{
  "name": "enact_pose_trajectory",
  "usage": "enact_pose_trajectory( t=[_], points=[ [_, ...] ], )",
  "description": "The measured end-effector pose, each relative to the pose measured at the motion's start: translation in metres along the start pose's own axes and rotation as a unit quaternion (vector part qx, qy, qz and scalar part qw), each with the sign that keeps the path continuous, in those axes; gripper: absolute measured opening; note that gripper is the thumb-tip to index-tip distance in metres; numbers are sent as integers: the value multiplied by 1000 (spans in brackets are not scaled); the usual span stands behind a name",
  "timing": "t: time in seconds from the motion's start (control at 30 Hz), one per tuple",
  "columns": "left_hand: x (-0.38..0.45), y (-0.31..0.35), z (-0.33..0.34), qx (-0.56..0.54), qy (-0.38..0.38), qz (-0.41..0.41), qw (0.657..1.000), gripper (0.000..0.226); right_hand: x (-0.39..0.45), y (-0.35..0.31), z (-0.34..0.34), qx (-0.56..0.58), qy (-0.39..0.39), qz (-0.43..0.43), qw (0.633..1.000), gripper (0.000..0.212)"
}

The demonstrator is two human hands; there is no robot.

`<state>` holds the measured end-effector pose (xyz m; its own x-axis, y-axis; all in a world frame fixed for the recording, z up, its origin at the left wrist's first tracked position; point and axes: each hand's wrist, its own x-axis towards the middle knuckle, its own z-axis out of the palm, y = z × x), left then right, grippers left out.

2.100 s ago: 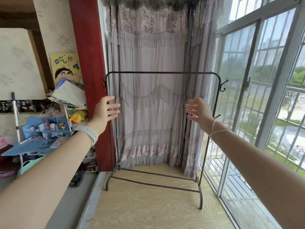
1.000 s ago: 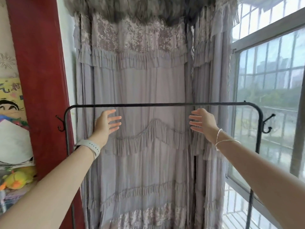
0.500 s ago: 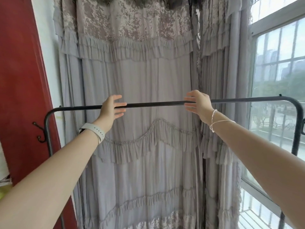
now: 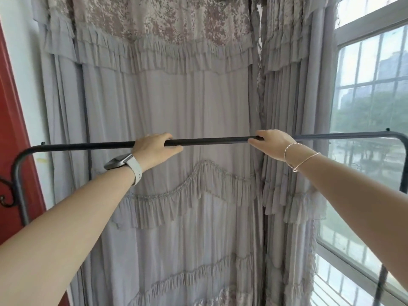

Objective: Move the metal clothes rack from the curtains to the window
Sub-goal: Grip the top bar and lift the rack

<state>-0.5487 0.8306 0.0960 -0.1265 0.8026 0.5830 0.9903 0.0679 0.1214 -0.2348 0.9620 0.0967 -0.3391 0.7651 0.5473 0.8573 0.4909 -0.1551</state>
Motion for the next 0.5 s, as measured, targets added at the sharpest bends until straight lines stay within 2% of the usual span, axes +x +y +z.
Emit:
enact_pose_trajectory(
  t=[0.2, 0.5],
  points=[
    [24, -2, 18, 23, 15, -3, 1000, 60, 9, 17, 5, -17, 16, -17, 1000, 60],
    [36, -3, 28, 24, 15, 22, 999, 62, 8, 21, -9, -16, -37, -9, 999, 59]
  ],
)
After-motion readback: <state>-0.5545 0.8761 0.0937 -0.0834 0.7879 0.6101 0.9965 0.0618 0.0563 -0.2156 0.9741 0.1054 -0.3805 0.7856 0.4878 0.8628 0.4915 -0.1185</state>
